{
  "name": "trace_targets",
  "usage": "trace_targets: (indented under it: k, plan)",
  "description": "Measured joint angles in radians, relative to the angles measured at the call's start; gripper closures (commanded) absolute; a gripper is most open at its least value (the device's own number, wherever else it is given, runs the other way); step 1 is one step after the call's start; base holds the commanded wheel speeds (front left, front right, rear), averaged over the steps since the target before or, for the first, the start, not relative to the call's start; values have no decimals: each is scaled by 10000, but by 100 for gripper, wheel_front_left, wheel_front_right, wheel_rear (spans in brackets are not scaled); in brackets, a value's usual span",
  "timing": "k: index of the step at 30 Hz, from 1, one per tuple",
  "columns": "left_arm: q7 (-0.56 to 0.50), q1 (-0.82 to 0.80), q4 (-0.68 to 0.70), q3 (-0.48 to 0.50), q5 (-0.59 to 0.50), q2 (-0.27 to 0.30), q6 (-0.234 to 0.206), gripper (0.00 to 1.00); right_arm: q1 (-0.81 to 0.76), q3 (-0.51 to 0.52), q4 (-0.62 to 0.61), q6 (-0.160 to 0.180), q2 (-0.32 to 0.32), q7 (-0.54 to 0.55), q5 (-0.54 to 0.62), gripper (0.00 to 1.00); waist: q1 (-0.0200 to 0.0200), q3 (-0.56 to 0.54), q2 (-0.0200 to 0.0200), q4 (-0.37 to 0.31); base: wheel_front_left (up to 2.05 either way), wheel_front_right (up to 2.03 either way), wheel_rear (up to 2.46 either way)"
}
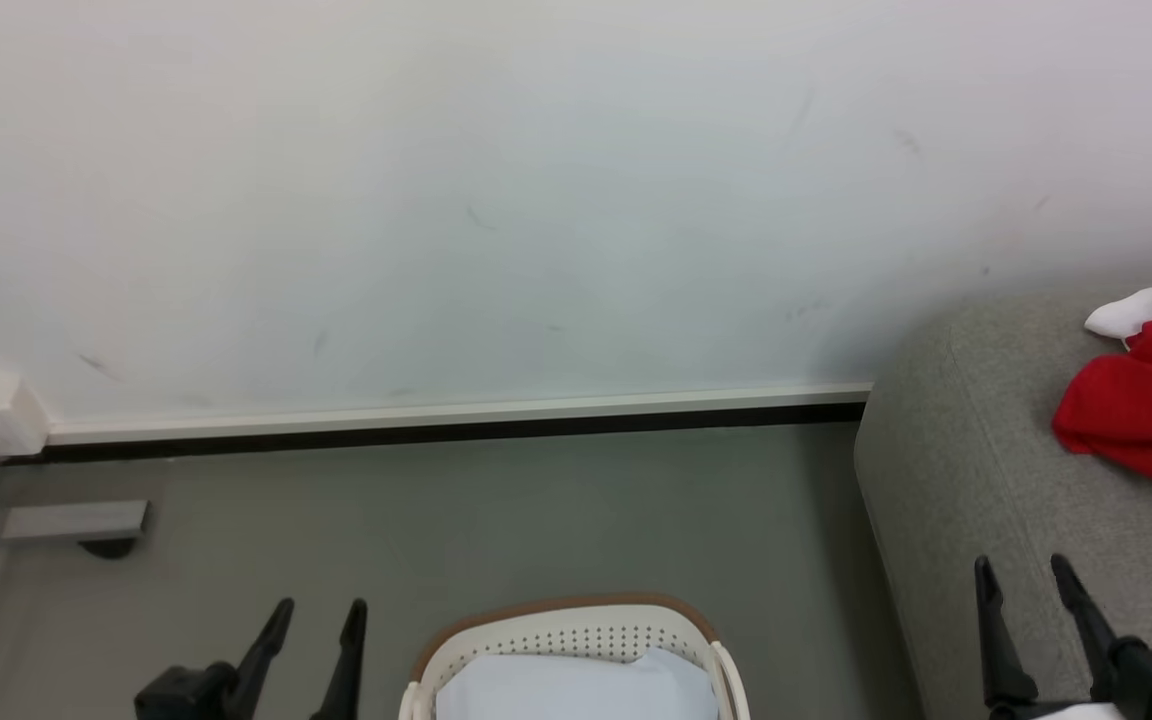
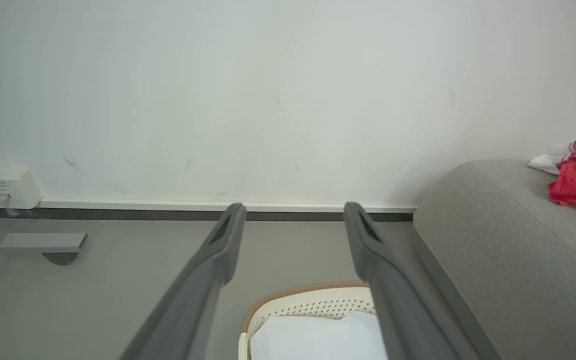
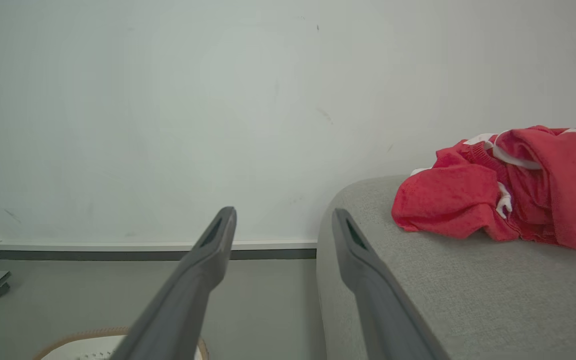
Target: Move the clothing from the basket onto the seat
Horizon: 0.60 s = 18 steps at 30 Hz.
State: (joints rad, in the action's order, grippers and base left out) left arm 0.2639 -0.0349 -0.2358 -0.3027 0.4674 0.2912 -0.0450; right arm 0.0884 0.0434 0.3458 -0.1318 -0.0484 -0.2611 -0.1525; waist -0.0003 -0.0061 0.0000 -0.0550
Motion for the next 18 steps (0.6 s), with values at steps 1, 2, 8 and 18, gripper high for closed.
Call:
trace_targets:
  k: [1,2,8,18]
  plan:
    - [0,83,-21,132,-173,-111,94,0,-121,-56,-6,0,4,0,-113,0,0,-55,0,-10,0,0,0]
    - [0,166,-29,272,-299,-226,157,0,-232,-98,6,0,4,0,-215,0,0,-109,0,-21,0,0,0]
    - [0,621,54,1323,-1053,-884,485,0,-773,-374,123,0,-2,0,-372,0,0,-410,1,-55,0,0,0]
    - [0,756,-115,2351,-2036,-1578,1137,0,-862,-886,347,0,6,0,-430,0,2,-561,0,-12,0,0,0]
